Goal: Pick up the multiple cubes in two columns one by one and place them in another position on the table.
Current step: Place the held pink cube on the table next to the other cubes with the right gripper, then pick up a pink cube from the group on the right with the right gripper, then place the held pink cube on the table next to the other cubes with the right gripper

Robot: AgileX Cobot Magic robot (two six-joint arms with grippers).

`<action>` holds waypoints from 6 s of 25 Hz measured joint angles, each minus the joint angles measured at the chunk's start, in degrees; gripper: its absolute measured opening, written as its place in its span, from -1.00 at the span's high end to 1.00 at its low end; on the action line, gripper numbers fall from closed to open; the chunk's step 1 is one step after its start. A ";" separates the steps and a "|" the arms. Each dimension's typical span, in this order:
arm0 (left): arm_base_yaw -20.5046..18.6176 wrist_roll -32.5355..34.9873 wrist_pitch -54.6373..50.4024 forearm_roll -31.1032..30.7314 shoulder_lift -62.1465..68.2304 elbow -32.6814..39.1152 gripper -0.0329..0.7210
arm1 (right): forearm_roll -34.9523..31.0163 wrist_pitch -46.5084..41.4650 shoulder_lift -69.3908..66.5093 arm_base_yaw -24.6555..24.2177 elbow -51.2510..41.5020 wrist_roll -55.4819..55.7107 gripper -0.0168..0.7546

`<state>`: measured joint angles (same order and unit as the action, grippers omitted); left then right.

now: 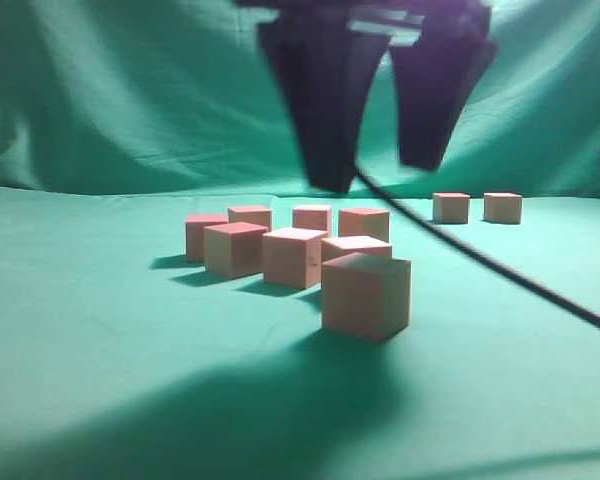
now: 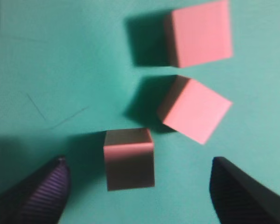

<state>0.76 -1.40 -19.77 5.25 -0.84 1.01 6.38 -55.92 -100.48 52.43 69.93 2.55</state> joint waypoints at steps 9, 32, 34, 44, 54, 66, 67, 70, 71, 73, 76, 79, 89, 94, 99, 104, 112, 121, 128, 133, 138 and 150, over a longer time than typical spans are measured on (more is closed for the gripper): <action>0.00 0.00 0.00 0.00 0.00 0.00 0.91 | 22.68 -6.15 6.11 -2.44 6.65 9.50 -0.45; 0.00 0.00 0.00 0.00 0.00 0.00 0.91 | -3.73 -3.86 -6.53 -39.28 24.03 4.07 -0.45; 0.00 0.00 0.00 0.00 0.00 0.00 0.91 | -4.77 -6.59 -10.82 -39.41 29.84 2.63 -0.45; 0.00 0.00 0.00 0.00 0.00 0.00 0.91 | -10.19 -11.58 -29.35 -39.41 51.18 1.81 -0.45; 0.00 0.00 0.00 0.00 0.00 0.00 0.91 | -15.96 -4.26 -34.26 -39.03 52.80 -0.72 -0.18; 0.00 0.00 0.00 0.00 0.00 0.00 0.91 | -13.72 -1.48 -36.58 -37.40 53.20 -6.29 -0.02; 0.00 0.00 0.00 0.00 0.00 0.00 0.91 | -13.40 -1.48 -36.58 -37.40 53.20 -6.39 -0.02; 0.00 0.00 0.00 0.00 0.00 0.00 0.91 | -12.94 -1.48 -36.62 -37.40 53.20 -6.38 -0.02; 0.00 0.00 0.00 0.00 0.00 0.00 0.91 | -12.85 -1.48 -36.62 -37.40 53.27 -6.38 -0.02; 0.00 0.00 0.00 0.00 0.00 0.00 0.91 | -12.85 -1.62 -36.62 -37.40 53.42 -6.38 -0.02; 0.00 0.00 0.00 0.00 0.00 0.00 0.91 | -13.17 -3.23 -37.30 -37.28 55.50 -6.41 -0.02; 0.00 0.00 0.00 0.00 0.00 0.00 0.91 | -13.19 -3.93 -37.42 -37.28 56.64 -6.41 -0.02; 0.00 0.00 0.00 0.00 0.00 0.00 0.91 | -13.19 -5.39 -37.67 -37.28 56.75 -6.51 -0.02; 0.00 0.00 0.00 0.00 0.00 0.00 0.91 | -13.19 -5.06 -39.17 -37.28 56.96 -6.51 -0.02; 0.00 0.00 0.00 0.00 0.00 0.00 0.91 | -13.42 -4.67 -40.49 -37.17 56.96 -6.51 -0.02; 0.00 0.00 0.00 0.00 0.00 0.00 0.91 | -13.42 -4.44 -40.49 -36.54 56.96 -6.51 0.28; 0.00 0.00 0.00 0.00 0.00 0.00 0.91 | -13.22 -8.33 -36.89 -35.27 58.77 -6.51 0.26; 0.00 0.00 0.00 0.00 0.00 0.00 0.91 | -13.55 -16.08 -17.54 -34.96 60.42 -6.16 0.26; 0.00 0.00 0.00 0.00 0.00 0.00 0.91 | -14.42 -16.30 2.64 -34.07 44.35 -7.99 0.26; 0.00 0.00 0.00 0.00 0.00 0.00 0.91 | -15.03 -14.92 15.28 -28.08 24.57 -10.63 0.26; 0.00 0.00 0.00 0.00 0.00 0.00 0.91 | -15.97 -7.61 22.50 -18.64 6.61 -10.87 0.26; 0.00 0.00 0.00 0.00 0.00 0.00 0.91 | -15.97 6.66 13.66 0.54 -6.16 -20.53 0.26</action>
<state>0.76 -1.40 -19.77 5.25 -0.84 1.01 -9.59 -49.27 -86.82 52.97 63.76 -17.98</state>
